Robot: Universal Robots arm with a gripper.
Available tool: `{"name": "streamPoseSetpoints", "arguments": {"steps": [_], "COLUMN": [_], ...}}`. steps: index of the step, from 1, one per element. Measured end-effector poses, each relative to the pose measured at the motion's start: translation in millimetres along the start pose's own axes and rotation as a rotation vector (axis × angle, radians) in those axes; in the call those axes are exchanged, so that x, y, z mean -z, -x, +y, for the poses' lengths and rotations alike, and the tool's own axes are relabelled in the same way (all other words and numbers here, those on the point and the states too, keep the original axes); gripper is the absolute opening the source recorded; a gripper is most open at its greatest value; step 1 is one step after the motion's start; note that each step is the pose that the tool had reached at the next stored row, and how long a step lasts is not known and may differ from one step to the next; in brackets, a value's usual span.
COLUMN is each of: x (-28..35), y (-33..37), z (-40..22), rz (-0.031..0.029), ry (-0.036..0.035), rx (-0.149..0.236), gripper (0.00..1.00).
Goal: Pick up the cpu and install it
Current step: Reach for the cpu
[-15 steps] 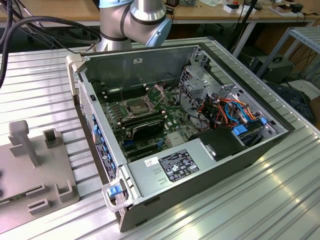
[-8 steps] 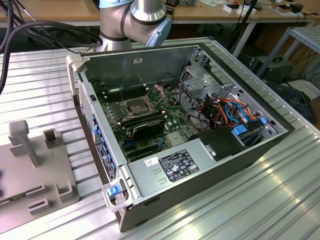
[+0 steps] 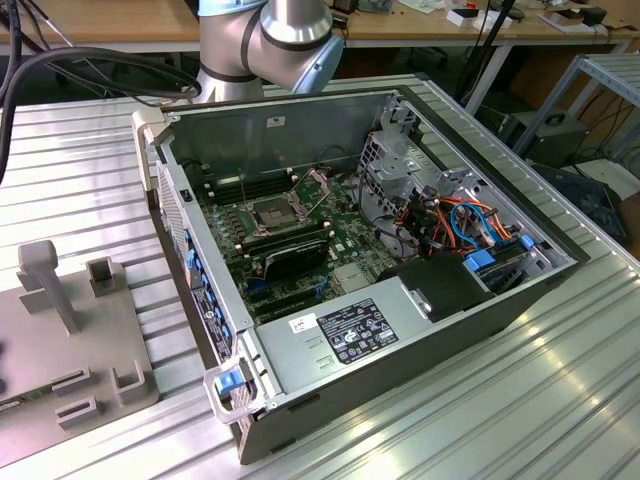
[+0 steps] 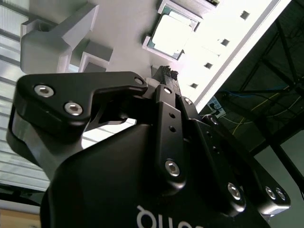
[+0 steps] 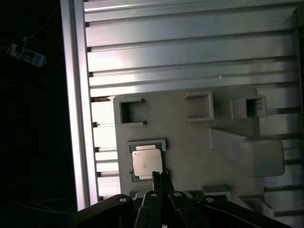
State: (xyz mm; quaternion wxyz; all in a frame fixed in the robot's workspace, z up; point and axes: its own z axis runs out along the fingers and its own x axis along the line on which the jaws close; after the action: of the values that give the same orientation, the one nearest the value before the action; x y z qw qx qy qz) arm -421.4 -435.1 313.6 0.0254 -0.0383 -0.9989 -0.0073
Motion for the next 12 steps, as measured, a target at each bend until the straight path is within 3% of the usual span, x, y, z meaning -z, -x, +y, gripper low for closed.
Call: {"name": "streamPoseSetpoints", "arguments": {"steps": [12], "x": [-3.5], "y": [-6.9], "z": [-0.6], "rz": [-0.0086], "ry": [0.0006], "rx": [0.001], "gripper": [0.11]}}
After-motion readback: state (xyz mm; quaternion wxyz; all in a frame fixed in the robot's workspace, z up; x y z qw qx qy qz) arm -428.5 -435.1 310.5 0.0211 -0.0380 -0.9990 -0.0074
